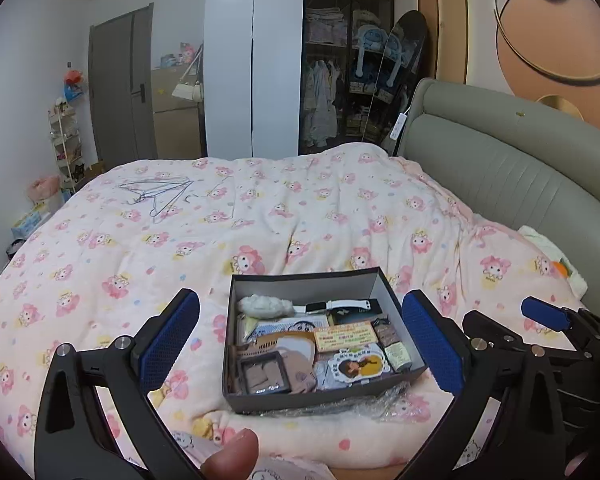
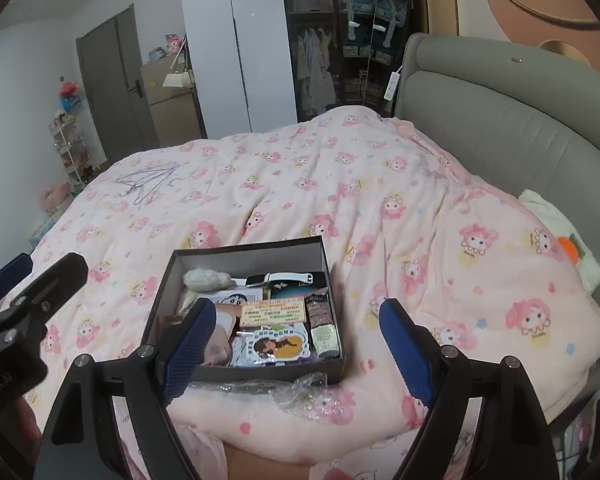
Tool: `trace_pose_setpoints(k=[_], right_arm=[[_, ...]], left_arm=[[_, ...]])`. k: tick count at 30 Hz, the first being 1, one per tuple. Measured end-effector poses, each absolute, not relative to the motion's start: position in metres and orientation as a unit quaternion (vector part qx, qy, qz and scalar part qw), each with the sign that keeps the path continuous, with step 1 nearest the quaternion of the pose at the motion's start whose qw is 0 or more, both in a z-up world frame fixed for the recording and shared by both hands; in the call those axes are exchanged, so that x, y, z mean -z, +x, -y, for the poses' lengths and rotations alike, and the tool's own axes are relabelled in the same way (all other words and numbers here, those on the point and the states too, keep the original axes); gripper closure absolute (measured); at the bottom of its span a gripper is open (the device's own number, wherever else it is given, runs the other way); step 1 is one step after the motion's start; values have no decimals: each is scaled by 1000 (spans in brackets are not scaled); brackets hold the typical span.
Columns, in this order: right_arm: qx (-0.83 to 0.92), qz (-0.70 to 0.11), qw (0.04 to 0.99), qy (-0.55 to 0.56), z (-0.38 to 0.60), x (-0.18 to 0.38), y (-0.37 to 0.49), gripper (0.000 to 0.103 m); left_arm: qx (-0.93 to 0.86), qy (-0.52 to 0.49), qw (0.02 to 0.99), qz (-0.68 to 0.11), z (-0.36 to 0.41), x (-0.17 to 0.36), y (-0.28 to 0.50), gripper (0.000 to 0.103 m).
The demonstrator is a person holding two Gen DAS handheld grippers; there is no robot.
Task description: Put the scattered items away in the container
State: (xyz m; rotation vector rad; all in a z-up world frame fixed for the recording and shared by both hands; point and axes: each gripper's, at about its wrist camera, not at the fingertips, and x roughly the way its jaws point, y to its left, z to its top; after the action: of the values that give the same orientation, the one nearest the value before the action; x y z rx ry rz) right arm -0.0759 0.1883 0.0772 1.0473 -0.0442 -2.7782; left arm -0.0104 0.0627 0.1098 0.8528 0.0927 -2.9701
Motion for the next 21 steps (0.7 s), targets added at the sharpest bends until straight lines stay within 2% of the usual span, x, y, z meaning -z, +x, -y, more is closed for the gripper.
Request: trace_pose_setpoints(k=[21], right_arm=[[928, 17, 72, 365, -198, -56, -56, 20]], left_arm=[[955, 292, 44, -20, -78, -89, 16, 1]])
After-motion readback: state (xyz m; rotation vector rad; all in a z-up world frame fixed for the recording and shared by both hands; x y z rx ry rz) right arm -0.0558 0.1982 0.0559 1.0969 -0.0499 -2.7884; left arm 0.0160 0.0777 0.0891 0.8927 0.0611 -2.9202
